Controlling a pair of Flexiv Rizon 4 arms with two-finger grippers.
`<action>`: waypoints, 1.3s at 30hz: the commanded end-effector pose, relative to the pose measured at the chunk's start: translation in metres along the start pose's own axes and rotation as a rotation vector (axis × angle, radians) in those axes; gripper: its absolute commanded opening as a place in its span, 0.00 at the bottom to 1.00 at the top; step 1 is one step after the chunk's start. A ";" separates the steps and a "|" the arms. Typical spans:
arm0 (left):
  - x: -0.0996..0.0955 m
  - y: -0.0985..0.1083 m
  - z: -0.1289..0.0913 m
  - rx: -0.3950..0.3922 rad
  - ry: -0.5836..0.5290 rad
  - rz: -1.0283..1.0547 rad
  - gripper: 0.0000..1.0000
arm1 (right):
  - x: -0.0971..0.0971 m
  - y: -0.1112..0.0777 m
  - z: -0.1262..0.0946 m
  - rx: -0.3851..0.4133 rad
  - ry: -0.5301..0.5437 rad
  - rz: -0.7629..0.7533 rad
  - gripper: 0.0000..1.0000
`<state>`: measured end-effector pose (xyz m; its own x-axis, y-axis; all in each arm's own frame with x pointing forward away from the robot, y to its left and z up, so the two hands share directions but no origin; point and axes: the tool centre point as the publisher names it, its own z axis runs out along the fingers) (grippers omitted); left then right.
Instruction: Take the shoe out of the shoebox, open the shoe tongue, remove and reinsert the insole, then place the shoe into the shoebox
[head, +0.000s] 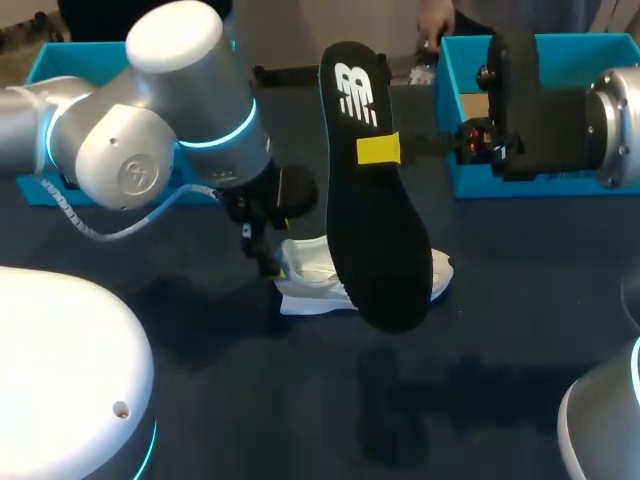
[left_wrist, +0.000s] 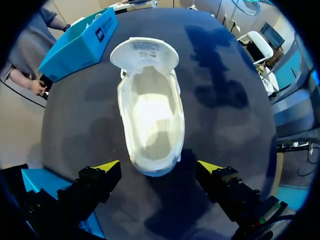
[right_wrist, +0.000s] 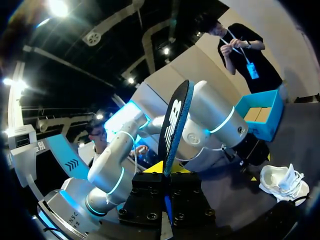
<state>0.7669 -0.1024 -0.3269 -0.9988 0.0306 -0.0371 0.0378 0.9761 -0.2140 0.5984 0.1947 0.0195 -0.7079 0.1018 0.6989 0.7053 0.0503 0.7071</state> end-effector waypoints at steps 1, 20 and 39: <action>0.000 -0.002 -0.012 -0.048 0.018 0.017 1.00 | 0.000 0.001 0.003 0.001 -0.002 0.001 0.00; 0.000 -0.003 -0.022 -0.141 -0.069 0.051 1.00 | 0.000 0.001 0.003 0.001 -0.002 0.001 0.00; -0.009 -0.003 -0.015 -0.253 -0.047 0.036 1.00 | 0.000 0.001 0.003 0.001 -0.002 0.001 0.00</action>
<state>0.7741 -0.0996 -0.3097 -0.9942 0.0616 -0.0886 0.0589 0.9977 0.0335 0.5984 0.1947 0.0196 -0.7079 0.1019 0.6989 0.7053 0.0504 0.7071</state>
